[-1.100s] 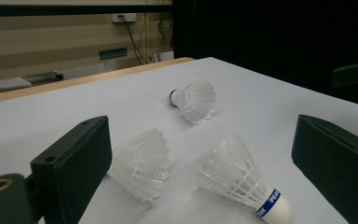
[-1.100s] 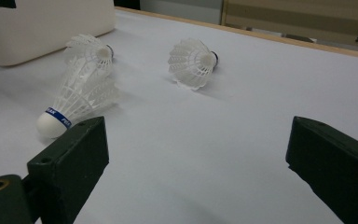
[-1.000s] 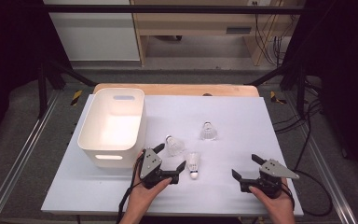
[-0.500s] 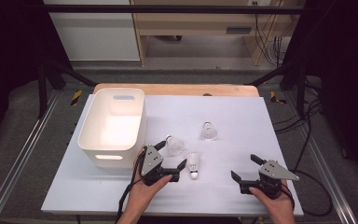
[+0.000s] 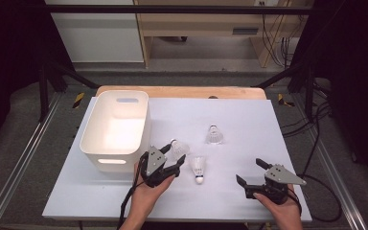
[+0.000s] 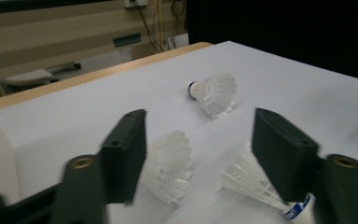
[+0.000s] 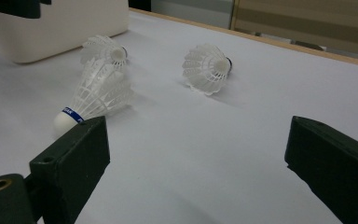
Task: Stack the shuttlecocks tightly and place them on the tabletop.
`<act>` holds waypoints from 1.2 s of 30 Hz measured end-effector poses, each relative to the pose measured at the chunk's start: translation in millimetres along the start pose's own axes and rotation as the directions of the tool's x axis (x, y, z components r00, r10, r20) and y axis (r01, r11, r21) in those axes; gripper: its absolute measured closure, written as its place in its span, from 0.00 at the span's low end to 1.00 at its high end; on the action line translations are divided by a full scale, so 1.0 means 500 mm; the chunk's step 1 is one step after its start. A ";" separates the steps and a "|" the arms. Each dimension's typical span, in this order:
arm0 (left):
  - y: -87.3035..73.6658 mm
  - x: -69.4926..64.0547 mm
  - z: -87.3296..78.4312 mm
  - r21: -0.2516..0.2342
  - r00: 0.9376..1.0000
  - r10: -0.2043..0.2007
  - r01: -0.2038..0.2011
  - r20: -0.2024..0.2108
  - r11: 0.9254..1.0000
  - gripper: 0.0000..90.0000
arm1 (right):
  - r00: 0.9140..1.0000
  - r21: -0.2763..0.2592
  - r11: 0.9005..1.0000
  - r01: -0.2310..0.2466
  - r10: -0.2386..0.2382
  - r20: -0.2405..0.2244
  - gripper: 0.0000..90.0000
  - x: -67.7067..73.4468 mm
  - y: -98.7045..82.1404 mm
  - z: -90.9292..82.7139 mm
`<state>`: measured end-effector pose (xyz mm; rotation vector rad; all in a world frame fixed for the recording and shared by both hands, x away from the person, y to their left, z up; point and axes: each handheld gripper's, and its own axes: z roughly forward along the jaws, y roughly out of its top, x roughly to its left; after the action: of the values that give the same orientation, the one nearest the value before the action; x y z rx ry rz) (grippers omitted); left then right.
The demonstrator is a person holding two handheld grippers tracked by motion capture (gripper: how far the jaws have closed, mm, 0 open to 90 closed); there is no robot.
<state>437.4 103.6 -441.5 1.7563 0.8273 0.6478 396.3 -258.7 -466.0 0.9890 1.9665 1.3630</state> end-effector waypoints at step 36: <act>-0.033 0.020 0.094 0.208 0.998 0.001 0.014 -0.069 0.978 1.00 | 1.000 -0.002 1.000 -0.003 0.003 -0.004 0.08 -0.004 -0.001 -0.005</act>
<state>475.1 88.0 -471.3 1.9276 0.9774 0.6389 395.6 -261.7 -465.6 0.9888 1.9671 1.3696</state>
